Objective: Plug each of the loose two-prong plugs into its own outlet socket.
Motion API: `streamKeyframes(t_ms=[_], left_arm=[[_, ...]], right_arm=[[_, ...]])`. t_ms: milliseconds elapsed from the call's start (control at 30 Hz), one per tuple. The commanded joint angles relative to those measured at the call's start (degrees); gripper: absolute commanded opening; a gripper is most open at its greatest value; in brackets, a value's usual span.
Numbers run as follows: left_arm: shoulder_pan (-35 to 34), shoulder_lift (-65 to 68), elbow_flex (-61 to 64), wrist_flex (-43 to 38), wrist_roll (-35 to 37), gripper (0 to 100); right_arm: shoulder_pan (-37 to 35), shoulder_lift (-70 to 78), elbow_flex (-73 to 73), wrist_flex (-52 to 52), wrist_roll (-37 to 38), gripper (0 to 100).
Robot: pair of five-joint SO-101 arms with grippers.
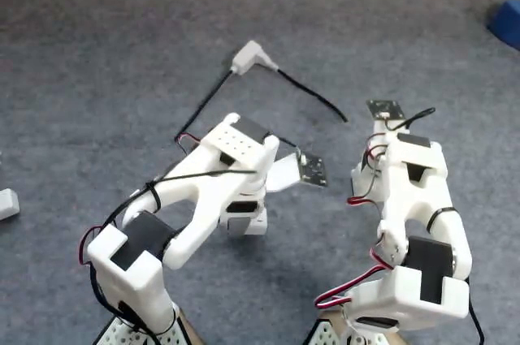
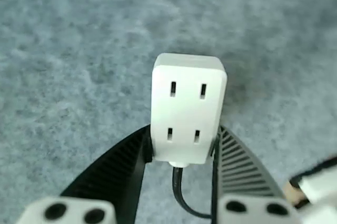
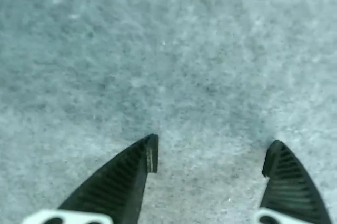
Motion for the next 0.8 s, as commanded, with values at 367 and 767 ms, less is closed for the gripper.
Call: streamKeyframes(t_ms=[367, 767], left_arm=[[-4.88, -1.36, -9.54, 9.23, -4.84, 27], [-28.79, -0.66, -18.24, 7.74, -2.37, 28]], right_arm=[[-1.10, -1.27, -0.92, 0.04, 0.70, 31.4], [-1.10, -1.27, -0.92, 0.04, 0.79, 31.4]])
